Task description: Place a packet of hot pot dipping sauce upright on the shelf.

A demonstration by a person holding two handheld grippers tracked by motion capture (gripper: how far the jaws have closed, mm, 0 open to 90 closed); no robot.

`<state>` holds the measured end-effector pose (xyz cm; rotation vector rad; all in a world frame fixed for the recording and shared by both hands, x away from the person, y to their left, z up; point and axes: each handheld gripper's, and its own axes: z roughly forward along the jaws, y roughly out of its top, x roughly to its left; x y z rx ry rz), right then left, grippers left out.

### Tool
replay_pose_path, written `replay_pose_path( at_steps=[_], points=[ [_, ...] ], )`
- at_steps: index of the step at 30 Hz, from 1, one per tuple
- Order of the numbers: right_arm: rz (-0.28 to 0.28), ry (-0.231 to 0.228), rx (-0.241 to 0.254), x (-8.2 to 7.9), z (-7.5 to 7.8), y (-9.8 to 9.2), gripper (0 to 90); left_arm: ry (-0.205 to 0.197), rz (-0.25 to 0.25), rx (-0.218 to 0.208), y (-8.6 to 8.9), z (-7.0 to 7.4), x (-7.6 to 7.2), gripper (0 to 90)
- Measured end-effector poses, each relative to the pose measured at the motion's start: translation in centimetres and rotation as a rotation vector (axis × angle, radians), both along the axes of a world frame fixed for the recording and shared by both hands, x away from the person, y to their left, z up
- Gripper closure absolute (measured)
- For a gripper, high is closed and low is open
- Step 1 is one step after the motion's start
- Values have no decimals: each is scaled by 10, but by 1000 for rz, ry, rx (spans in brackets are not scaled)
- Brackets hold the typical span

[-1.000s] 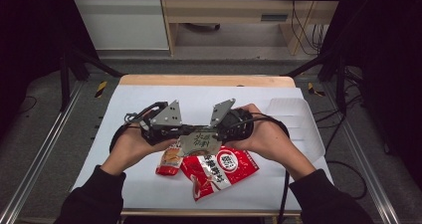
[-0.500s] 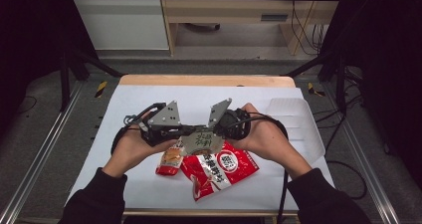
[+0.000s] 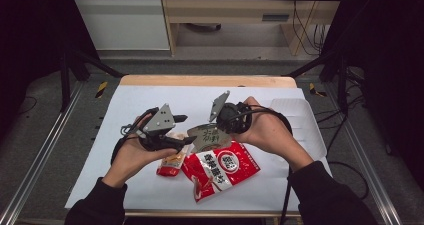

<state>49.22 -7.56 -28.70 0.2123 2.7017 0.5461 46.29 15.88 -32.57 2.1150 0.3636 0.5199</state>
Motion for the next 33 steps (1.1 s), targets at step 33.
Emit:
replay_pose_path(
  at_steps=[33],
  points=[
    [-155, -87, 49, 16, 62, -101, 900, 53, 306, -70, 111, -98, -23, 63]
  ],
)
